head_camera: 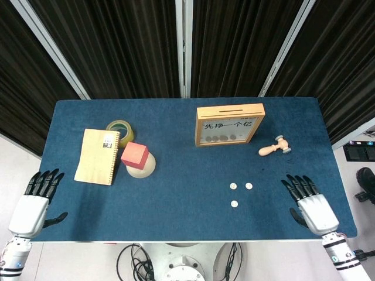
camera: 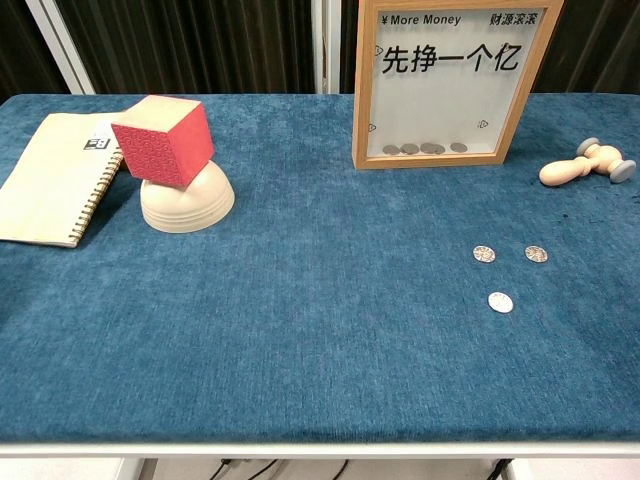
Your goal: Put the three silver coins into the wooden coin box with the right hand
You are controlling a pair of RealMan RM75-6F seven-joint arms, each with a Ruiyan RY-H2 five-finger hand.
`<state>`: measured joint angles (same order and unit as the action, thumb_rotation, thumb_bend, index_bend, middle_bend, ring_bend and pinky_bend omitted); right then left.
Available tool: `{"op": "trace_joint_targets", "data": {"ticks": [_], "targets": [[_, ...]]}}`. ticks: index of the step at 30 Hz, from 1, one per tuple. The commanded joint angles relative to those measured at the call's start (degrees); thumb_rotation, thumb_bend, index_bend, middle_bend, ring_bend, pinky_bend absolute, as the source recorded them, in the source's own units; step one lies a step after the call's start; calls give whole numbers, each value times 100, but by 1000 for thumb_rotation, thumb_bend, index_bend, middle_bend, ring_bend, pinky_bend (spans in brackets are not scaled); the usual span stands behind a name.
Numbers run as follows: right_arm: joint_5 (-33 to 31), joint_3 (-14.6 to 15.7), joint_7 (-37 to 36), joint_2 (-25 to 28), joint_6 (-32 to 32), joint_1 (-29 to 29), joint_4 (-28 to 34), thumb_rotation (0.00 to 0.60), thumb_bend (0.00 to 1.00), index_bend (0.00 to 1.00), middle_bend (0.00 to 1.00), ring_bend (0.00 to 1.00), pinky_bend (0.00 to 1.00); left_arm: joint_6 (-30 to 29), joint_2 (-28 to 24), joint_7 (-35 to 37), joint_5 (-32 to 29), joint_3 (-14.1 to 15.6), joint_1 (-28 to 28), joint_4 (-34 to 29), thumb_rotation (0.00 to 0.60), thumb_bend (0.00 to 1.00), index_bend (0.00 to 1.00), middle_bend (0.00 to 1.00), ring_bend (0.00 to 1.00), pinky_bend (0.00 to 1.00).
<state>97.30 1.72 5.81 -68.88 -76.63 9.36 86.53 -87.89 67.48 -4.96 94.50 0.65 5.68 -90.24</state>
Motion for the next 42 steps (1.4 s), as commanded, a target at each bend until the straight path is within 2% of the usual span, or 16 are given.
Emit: {"op": "trace_joint_targets", "data": {"ticks": [1, 6, 10, 15, 20, 29, 32, 36, 42], "targets": [[212, 63, 236, -225, 299, 251, 9, 600, 327, 0, 0, 0, 0, -23, -10, 8, -6, 0, -13, -9, 600, 39, 16, 0, 0, 0], [361, 65, 383, -548, 645, 577, -122, 600, 327, 0, 0, 0, 0, -44, -30, 26, -40, 15, -51, 5, 600, 40, 16, 0, 0, 0], [592, 31, 467, -881, 591, 759, -466, 600, 327, 6, 0, 0, 0, 0, -13, 90, -106, 21, -60, 64, 600, 44, 16, 0, 0, 0], [613, 78, 220, -1192, 697, 930, -778, 600, 327, 114, 0, 0, 0, -5, 0, 183, -132, 8, -63, 142, 600, 44, 16, 0, 0, 0], [514, 140, 116, -1399, 840, 1012, -968, 600, 327, 135, 0, 0, 0, 17, -11, 255, -167, -1, -58, 194, 600, 44, 16, 0, 0, 0], [430, 193, -130, -1725, 696, 1032, -1291, 600, 325, 274, 0, 0, 0, 29, 18, 361, -190, -1, -59, 291, 600, 43, 16, 0, 0, 0], [356, 178, -125, -1771, 683, 1042, -1351, 600, 262, 279, 0, 0, 0, 15, 11, 378, -186, -4, -61, 299, 600, 40, 16, 0, 0, 0], [262, 186, -92, -1805, 727, 1055, -1365, 600, 183, 227, 0, 0, 0, 24, 6, 379, -184, -3, -56, 306, 600, 40, 16, 0, 0, 0], [224, 208, -112, -1878, 708, 1086, -1420, 600, 151, 205, 0, 0, 0, 52, 12, 388, -198, -12, -38, 328, 600, 40, 16, 0, 0, 0]]}}
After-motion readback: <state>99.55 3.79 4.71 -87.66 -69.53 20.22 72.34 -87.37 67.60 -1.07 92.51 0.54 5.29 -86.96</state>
